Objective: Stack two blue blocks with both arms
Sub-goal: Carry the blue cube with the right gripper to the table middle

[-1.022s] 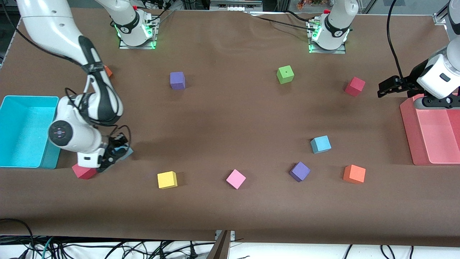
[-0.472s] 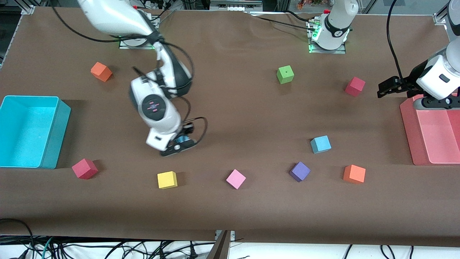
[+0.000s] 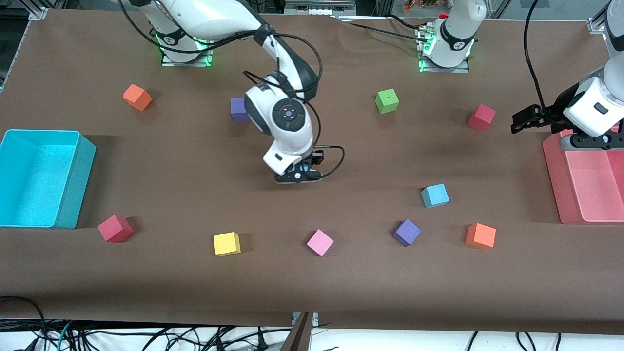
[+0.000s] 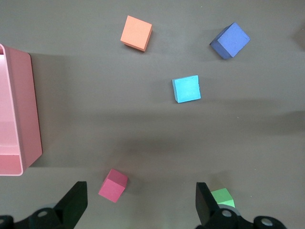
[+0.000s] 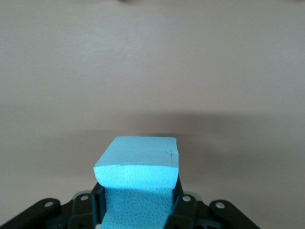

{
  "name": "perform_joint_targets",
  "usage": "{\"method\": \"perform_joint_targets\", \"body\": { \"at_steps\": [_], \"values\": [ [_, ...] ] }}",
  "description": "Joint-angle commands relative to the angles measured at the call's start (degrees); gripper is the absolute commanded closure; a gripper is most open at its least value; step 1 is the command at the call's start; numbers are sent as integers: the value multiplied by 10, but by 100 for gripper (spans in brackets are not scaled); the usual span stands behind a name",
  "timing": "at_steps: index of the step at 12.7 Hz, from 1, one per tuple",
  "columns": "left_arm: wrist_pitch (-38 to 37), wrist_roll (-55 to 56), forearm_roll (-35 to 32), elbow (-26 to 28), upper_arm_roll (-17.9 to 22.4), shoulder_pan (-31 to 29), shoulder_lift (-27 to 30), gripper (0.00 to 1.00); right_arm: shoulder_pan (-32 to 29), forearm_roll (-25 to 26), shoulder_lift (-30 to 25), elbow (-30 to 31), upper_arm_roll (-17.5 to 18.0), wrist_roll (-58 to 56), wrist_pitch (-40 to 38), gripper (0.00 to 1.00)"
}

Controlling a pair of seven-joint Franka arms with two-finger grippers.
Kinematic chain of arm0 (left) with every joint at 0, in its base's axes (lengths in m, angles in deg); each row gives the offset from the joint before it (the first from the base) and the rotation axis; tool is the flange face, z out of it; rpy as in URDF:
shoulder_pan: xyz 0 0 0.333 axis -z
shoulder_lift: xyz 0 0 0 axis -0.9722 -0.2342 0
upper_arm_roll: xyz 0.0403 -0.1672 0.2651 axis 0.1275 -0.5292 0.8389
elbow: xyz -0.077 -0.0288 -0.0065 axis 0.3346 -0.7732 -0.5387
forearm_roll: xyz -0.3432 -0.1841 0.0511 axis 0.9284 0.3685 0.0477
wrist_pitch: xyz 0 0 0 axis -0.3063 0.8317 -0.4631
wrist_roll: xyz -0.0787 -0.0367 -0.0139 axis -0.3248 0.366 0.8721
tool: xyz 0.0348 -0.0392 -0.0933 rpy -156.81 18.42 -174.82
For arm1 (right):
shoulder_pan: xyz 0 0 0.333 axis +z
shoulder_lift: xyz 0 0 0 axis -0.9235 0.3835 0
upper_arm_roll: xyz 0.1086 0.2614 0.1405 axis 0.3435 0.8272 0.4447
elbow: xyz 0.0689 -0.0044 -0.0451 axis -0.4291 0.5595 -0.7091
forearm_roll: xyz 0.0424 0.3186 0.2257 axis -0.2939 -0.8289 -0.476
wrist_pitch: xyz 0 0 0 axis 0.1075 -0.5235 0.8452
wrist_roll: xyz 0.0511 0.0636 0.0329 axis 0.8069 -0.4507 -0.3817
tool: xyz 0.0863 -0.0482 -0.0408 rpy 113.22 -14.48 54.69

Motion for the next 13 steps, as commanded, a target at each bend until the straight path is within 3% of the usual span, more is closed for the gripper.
{"method": "perform_joint_targets", "body": {
  "at_steps": [1, 4, 7, 9, 10, 11, 13],
  "values": [
    [-1, -1, 15, -11, 5, 3, -4, 0, 29, -13, 41, -47, -4, 34, 9, 64],
    [-1, -1, 14, -11, 5, 3, -4, 0, 41, -17, 63, -46, -4, 35, 38, 63],
    [-1, -1, 15, -11, 5, 3, -4, 0, 42, -62, 74, -44, 0, 35, 42, 63],
    [-1, -1, 15, -11, 5, 3, -7, 0, 42, -67, 78, -43, 1, 36, 42, 59],
    [-1, -1, 15, -11, 5, 3, -7, 0, 45, -67, 79, -43, 1, 39, 42, 38],
    [-1, -1, 15, -11, 5, 3, -7, 0, 47, -64, 79, -44, 1, 33, 42, 1],
    [-1, -1, 15, -11, 5, 3, -7, 0, 48, -64, 76, -45, 0, 33, 42, 0]
  ]
}}
